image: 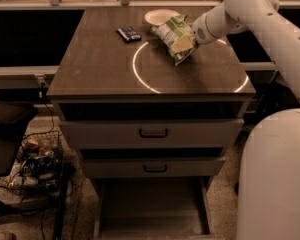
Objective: Place green jalapeno chip bag into bottom drawer
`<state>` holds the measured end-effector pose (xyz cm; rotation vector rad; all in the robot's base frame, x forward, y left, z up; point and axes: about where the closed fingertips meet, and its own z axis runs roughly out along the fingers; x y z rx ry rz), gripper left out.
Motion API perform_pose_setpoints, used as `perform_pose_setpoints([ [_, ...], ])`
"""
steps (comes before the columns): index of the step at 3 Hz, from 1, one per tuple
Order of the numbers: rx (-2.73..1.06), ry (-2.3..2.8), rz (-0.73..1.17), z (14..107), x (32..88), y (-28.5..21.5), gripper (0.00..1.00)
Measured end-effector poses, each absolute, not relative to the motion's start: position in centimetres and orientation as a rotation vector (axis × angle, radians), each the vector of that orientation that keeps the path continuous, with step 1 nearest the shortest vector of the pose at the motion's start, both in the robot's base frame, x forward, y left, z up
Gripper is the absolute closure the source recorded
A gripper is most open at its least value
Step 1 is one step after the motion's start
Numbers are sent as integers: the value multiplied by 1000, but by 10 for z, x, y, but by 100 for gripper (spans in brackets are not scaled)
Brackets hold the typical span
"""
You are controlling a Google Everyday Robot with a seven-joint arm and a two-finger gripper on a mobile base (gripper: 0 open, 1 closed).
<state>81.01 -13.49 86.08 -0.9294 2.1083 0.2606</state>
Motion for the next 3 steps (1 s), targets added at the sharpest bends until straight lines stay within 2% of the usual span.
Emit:
perform_pose_setpoints([
  [1,-935,2112,266,857,811,-131,92],
  [2,-937,2113,269,855,811,-130,100],
  [3,-937,2113,269,855,811,-130,100],
])
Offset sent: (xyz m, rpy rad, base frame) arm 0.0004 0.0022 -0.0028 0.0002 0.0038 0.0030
